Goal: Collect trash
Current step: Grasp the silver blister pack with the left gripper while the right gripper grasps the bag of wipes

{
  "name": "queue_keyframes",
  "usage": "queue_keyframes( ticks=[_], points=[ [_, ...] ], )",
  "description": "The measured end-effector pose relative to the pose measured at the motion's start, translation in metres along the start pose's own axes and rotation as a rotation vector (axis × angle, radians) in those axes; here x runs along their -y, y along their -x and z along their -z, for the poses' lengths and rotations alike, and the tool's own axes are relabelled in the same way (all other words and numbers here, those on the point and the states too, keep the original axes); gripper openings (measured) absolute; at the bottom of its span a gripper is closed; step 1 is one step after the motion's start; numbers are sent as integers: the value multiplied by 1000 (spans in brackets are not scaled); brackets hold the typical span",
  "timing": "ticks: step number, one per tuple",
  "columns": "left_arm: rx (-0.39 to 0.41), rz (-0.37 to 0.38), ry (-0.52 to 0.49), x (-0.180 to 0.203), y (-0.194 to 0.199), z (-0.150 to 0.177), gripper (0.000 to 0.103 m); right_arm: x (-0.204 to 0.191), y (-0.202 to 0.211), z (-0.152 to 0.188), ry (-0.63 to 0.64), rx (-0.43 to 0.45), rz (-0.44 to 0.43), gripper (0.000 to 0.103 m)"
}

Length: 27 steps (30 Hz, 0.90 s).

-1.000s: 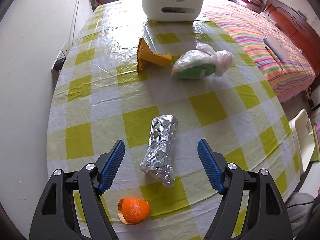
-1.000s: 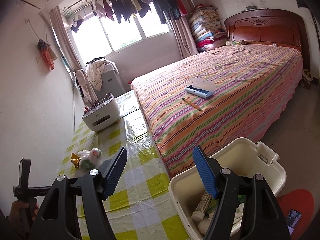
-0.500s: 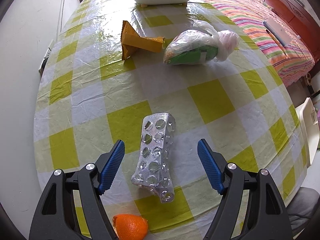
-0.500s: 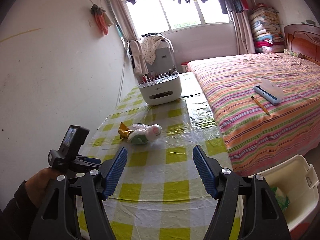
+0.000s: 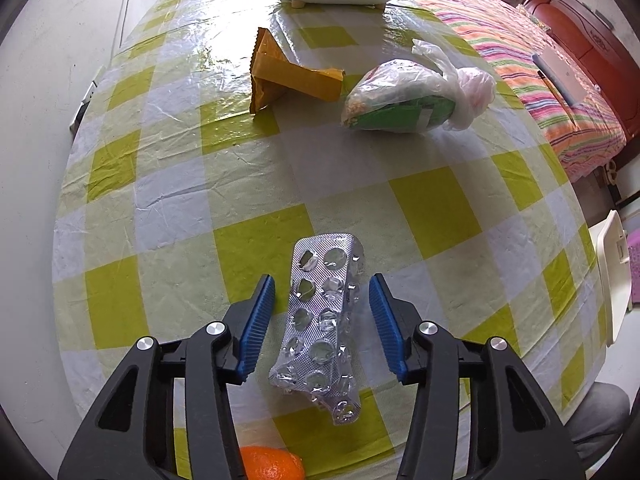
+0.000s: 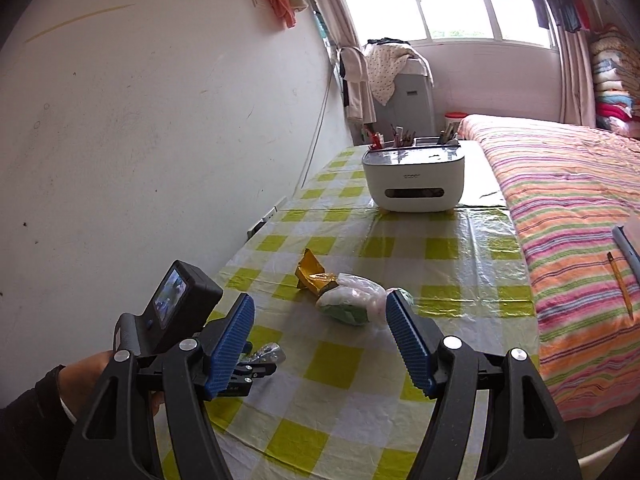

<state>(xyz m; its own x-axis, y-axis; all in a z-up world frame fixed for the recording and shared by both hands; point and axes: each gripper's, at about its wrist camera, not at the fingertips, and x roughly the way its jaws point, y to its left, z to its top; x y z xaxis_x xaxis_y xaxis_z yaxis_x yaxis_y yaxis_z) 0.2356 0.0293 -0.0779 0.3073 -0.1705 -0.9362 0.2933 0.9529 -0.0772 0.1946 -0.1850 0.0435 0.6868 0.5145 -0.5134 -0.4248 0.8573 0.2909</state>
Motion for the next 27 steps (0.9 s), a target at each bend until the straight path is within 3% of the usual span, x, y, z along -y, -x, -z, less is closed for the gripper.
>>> queue_keyframes(
  ticks=[3, 9, 13, 19, 22, 25, 27],
  points=[
    [0, 4, -9, -1, 2, 3, 36, 3, -40, -16, 77, -82, -28, 66],
    [-12, 45, -14, 0, 6, 12, 34, -3, -113, -22, 302, -263, -21, 66],
    [-24, 70, -15, 2, 8, 15, 34, -9, -155, -10, 451, -366, 43, 66],
    [-32, 90, -11, -1, 8, 15, 34, -7, -200, 14, 541, -510, 177, 66],
    [-38, 103, -14, -1, 9, 15, 34, -4, -200, 25, 511, -502, 226, 65],
    [-31, 90, -25, 4, 10, 17, 34, -4, -188, 33, 487, -454, 239, 49],
    [-25, 79, -26, 7, 11, 19, 34, -1, -176, 37, 439, -434, 229, 46]
  ],
)
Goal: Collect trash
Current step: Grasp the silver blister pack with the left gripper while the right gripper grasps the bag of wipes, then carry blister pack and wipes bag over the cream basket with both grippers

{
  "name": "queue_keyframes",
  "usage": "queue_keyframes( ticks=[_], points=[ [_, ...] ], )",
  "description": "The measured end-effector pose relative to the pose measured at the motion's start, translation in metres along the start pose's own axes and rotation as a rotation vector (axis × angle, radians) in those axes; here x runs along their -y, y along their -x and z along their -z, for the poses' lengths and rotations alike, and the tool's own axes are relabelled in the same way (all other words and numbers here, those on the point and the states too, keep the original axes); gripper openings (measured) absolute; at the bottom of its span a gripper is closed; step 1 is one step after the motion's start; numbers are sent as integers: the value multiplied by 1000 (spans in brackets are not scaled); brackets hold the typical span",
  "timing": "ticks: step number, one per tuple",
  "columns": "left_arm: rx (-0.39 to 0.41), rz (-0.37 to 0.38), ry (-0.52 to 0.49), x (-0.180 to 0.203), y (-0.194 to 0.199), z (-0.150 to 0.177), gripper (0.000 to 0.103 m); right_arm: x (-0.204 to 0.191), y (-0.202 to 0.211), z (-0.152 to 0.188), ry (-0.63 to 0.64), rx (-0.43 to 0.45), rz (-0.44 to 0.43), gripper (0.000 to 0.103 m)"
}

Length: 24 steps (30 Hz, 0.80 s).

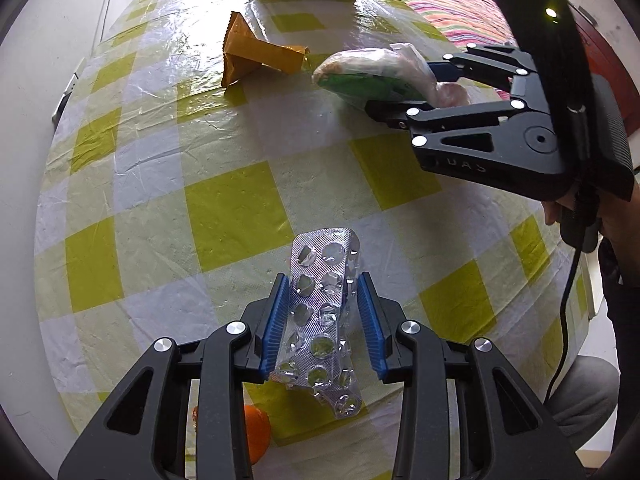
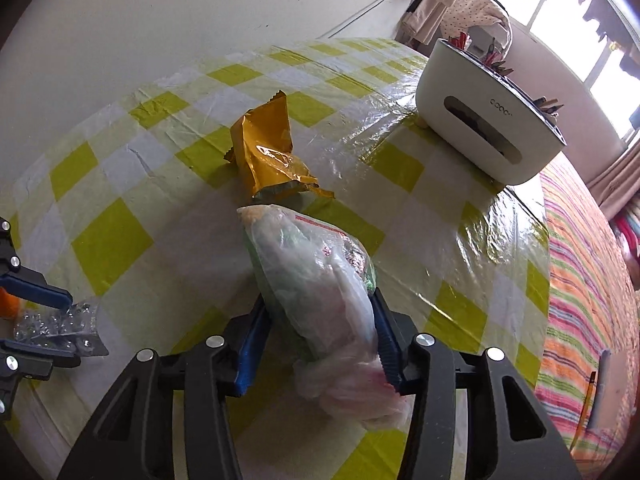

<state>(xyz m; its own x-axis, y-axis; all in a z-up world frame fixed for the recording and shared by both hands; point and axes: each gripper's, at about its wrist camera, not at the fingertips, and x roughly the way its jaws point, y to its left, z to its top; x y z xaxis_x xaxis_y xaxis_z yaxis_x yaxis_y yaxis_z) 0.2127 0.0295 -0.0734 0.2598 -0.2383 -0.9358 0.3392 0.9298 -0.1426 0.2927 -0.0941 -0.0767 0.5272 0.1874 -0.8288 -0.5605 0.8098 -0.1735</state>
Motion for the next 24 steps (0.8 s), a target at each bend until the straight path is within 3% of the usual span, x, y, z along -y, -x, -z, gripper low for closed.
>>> queue_keyframes(
  ticks=[5, 13, 20, 24],
  points=[
    [18, -25, 5, 5, 3, 5, 34, -7, 23, 33, -48, 25, 6, 45],
    [27, -54, 7, 9, 6, 13, 33, -12, 72, 80, -231, 52, -38, 45],
    [79, -27, -4, 22, 25, 21, 33, -17, 129, 121, -434, 127, -115, 45],
    [127, 2, -12, 42, 41, 17, 33, -20, 148, 131, -462, 165, -113, 45]
  ],
)
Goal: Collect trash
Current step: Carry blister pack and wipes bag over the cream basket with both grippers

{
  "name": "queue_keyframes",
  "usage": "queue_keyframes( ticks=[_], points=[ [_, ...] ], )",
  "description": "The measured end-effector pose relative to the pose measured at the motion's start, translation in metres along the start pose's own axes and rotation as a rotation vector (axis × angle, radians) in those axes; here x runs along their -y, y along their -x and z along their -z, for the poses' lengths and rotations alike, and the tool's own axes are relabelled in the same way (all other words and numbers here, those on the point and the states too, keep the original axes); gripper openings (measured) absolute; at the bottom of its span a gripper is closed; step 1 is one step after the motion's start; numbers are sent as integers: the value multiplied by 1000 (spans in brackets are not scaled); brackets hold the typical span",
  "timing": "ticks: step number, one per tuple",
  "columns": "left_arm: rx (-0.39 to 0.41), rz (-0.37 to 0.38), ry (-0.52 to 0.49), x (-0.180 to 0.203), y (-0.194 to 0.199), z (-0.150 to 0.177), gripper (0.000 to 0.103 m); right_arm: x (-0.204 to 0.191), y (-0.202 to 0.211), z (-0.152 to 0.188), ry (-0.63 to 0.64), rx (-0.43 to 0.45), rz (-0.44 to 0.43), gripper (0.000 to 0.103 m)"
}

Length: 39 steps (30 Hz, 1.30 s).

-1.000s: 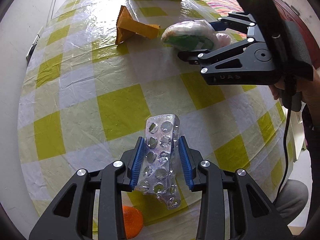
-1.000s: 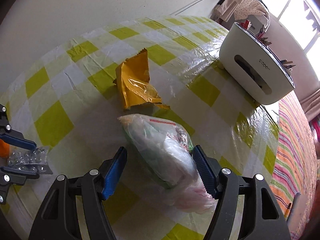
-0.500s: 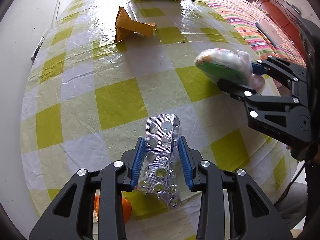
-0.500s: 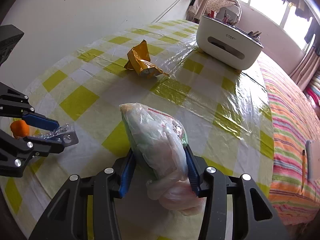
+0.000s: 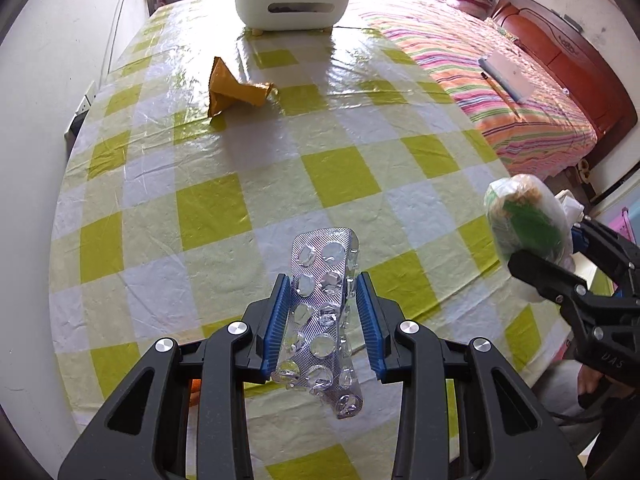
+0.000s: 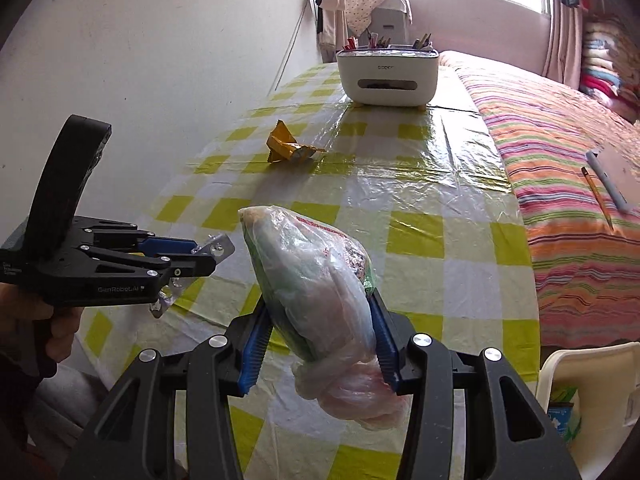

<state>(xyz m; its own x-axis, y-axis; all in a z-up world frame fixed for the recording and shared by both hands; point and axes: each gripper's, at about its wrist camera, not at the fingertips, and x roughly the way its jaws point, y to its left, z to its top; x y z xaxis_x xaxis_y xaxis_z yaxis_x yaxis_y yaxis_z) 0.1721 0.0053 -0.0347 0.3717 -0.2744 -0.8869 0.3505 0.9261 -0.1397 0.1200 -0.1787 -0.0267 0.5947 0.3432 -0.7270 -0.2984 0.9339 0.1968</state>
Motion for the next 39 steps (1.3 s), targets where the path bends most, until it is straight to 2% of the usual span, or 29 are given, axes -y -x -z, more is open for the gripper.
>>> queue_keyframes(
  ticks=[5, 14, 39],
  points=[
    [42, 34, -14, 26, 12, -7, 33, 16, 18, 6, -63, 55, 33, 45],
    [75, 50, -50, 67, 18, -17, 33, 50, 47, 14, -154, 130, 83, 45],
    [95, 166, -124, 167, 10, -38, 34, 111, 81, 45, -318, 190, 163, 45]
  ],
)
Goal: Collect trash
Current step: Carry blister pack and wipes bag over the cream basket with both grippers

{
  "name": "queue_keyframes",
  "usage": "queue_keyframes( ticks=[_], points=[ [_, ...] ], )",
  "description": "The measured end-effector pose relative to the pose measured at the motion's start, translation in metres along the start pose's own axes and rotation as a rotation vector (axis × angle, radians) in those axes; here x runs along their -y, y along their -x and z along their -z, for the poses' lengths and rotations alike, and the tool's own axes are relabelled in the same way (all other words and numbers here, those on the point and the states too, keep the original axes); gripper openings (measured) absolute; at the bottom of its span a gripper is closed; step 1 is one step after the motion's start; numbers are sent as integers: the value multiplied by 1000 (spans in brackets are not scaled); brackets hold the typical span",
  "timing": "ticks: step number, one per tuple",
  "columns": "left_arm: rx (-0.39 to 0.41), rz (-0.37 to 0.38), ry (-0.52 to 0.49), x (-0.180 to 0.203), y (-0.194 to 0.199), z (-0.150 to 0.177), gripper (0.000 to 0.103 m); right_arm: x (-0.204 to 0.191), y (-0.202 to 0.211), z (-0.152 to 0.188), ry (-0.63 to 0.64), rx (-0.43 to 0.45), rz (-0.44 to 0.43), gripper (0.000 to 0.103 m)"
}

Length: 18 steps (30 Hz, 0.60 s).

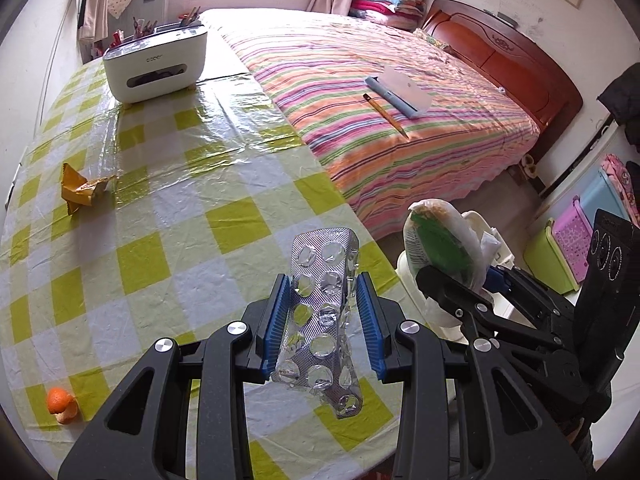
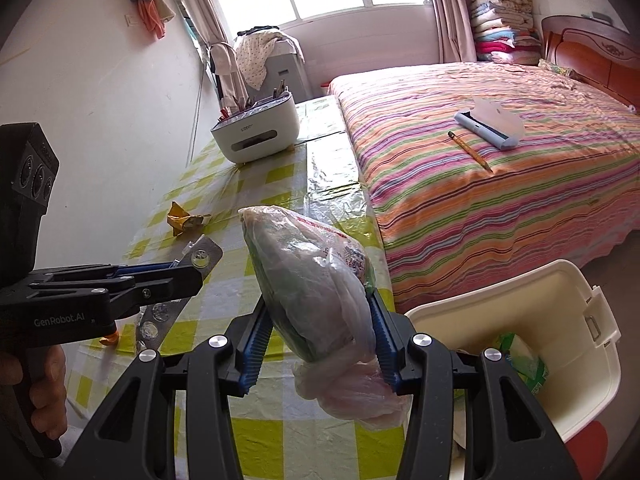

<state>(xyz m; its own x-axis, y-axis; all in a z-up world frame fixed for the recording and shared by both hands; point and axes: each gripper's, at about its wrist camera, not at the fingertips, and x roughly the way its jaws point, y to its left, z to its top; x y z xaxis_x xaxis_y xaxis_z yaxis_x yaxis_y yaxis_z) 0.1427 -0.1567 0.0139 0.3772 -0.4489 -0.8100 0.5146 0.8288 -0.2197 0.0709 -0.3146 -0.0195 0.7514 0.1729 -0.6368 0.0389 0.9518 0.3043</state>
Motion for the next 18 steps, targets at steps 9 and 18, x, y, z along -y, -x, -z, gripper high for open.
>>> queue_keyframes(
  ticks=[9, 18],
  points=[
    [-3, 39, -22, 29, -14, -5, 34, 40, 12, 4, -111, 21, 44, 45],
    [-8, 81, -32, 57, -28, -11, 34, 74, 22, 7, -216, 57, 106, 45]
  ],
)
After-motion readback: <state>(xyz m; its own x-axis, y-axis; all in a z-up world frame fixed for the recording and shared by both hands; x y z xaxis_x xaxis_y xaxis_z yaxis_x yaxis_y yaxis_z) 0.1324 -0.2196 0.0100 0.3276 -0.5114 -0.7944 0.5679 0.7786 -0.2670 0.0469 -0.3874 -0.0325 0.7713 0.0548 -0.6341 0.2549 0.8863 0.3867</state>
